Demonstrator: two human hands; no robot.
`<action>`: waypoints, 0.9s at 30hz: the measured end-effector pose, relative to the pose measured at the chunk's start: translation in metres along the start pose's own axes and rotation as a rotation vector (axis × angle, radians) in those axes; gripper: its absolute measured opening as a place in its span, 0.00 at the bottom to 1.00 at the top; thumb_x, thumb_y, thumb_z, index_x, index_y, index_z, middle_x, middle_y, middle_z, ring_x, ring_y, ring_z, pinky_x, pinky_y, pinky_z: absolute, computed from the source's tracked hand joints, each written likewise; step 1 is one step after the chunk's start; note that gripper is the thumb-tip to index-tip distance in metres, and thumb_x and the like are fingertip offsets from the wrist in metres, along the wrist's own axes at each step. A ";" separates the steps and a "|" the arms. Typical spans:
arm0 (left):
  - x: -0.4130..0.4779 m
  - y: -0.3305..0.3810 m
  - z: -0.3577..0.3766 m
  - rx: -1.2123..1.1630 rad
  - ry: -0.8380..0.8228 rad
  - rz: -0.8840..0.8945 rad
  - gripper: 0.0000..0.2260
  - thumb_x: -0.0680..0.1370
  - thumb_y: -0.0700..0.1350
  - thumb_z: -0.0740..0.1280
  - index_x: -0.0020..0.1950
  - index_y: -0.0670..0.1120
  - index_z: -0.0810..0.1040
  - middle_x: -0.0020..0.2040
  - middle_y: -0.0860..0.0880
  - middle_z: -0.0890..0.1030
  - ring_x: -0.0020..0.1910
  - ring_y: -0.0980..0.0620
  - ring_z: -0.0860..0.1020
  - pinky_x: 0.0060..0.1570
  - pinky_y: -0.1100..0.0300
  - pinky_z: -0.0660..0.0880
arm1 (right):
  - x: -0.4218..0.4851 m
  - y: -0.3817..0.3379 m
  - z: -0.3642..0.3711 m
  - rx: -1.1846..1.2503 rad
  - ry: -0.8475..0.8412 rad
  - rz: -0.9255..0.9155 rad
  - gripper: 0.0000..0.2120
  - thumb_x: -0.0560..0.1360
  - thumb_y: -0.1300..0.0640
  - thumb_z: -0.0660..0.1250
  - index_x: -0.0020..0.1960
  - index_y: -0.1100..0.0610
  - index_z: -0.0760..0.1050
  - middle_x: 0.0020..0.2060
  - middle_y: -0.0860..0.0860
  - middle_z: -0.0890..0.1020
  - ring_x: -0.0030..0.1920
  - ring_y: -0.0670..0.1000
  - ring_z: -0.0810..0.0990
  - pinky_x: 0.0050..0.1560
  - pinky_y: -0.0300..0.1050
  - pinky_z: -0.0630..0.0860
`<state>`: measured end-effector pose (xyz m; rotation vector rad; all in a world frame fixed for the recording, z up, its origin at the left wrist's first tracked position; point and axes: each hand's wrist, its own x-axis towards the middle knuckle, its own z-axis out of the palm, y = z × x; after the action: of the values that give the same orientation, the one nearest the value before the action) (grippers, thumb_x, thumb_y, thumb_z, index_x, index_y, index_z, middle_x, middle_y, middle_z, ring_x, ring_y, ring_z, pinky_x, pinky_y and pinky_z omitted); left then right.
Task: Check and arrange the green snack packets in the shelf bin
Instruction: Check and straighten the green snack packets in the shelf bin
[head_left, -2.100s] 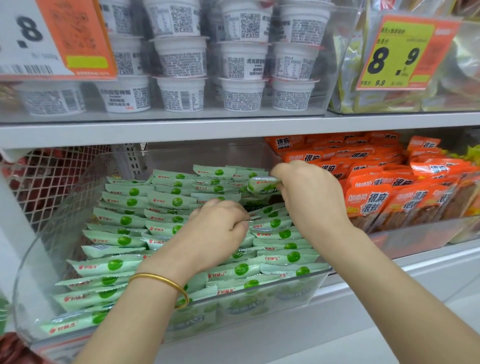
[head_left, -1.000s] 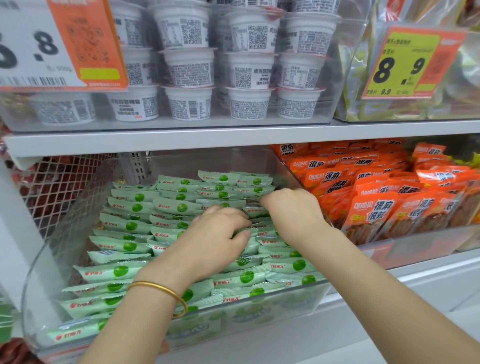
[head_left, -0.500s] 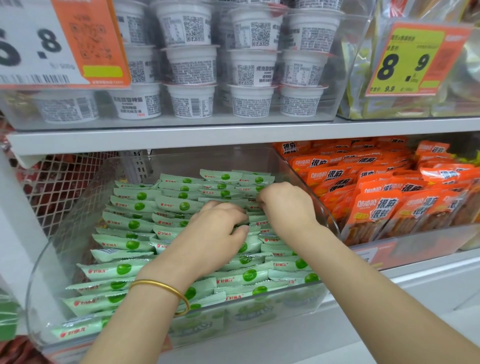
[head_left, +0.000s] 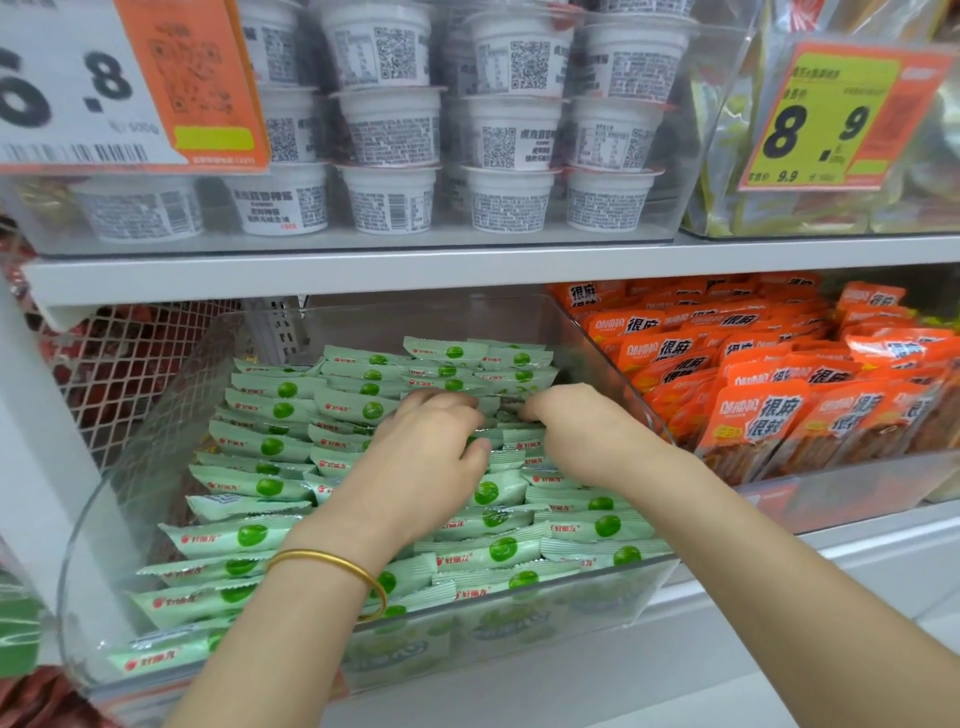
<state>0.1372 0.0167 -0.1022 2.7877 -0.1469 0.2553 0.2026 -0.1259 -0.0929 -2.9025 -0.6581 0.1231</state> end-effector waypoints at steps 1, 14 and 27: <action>0.001 0.001 0.000 0.003 -0.003 -0.003 0.16 0.80 0.48 0.58 0.66 0.46 0.74 0.72 0.52 0.68 0.72 0.50 0.59 0.71 0.53 0.58 | 0.000 0.000 0.001 -0.004 -0.016 -0.002 0.18 0.74 0.69 0.55 0.59 0.59 0.76 0.54 0.57 0.79 0.53 0.58 0.78 0.53 0.50 0.77; 0.019 0.002 0.008 0.111 -0.179 -0.011 0.21 0.83 0.53 0.48 0.76 0.51 0.59 0.78 0.54 0.50 0.77 0.55 0.46 0.75 0.49 0.44 | -0.023 0.006 0.007 0.045 -0.028 -0.090 0.21 0.72 0.71 0.54 0.62 0.60 0.72 0.57 0.58 0.77 0.58 0.58 0.76 0.58 0.53 0.74; 0.023 -0.003 0.009 0.131 -0.198 -0.027 0.22 0.82 0.56 0.49 0.75 0.51 0.61 0.78 0.52 0.50 0.77 0.54 0.47 0.74 0.51 0.44 | 0.022 -0.013 -0.017 0.084 0.083 0.080 0.18 0.75 0.70 0.58 0.60 0.58 0.76 0.58 0.57 0.78 0.54 0.57 0.78 0.48 0.44 0.75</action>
<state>0.1616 0.0144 -0.1071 2.9390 -0.1439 -0.0193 0.2188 -0.1074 -0.0745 -2.8364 -0.5113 0.0388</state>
